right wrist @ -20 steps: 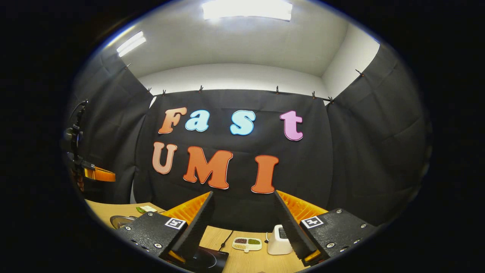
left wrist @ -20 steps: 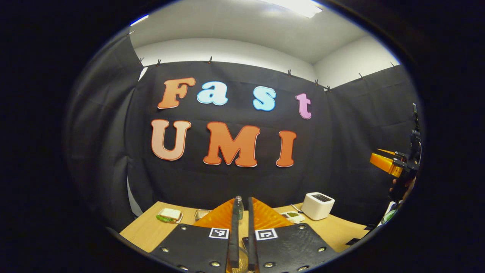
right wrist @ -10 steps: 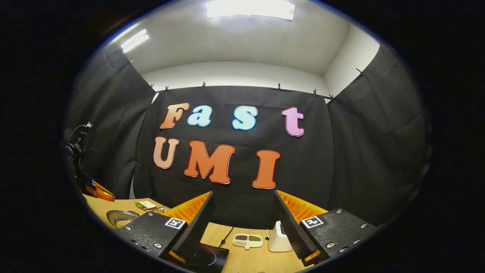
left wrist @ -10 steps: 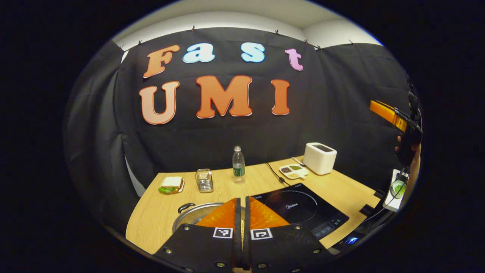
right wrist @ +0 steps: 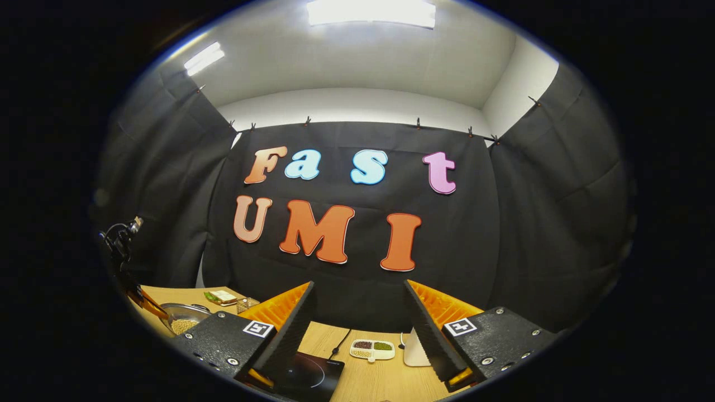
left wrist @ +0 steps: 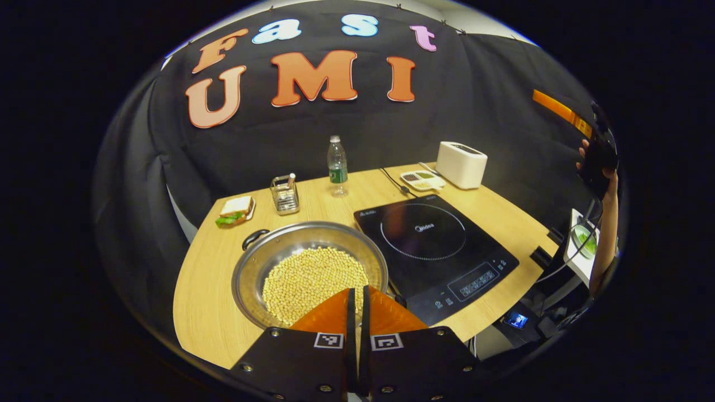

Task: First push the handle of the pot to place it horizontally, then grasp the pot with both hands and set it on the induction cooktop.

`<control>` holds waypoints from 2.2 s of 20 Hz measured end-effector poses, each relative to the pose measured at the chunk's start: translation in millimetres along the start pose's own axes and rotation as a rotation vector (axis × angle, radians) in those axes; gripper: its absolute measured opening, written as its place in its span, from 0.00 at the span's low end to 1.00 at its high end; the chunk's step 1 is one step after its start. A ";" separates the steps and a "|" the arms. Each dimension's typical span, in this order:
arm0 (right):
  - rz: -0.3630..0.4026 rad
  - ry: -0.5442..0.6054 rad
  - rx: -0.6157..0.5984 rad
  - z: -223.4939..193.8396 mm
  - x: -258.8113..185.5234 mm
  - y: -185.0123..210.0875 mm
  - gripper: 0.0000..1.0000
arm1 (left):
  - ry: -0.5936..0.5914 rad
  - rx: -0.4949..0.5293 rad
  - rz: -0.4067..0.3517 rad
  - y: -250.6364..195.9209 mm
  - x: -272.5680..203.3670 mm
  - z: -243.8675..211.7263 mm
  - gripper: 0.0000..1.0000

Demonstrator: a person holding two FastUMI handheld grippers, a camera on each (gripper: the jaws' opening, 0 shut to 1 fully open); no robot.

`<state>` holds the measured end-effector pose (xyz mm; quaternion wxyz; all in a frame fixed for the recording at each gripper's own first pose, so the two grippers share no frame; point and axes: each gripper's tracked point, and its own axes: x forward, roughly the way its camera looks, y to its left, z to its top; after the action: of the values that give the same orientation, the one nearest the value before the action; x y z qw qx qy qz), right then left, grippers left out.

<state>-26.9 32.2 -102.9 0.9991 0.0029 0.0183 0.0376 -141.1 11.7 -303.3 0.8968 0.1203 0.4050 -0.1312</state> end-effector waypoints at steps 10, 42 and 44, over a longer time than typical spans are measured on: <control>-0.007 0.043 -0.011 -19.6 -4.0 5.9 0.95 | 0.232 0.046 -0.048 -3.7 19.0 -83.5 0.04; -0.036 0.156 -0.017 -65.7 10.1 0.7 0.95 | 0.237 0.023 -0.142 -41.2 113.8 -42.0 0.02; -0.035 0.158 -0.011 -66.8 10.2 2.4 0.95 | 0.230 0.028 -0.131 -42.5 120.3 -36.9 0.02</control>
<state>-19.4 35.7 -169.9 0.9951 -0.0060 0.0970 0.0202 -104.2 -32.8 -422.9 0.8323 0.1202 0.5101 -0.1805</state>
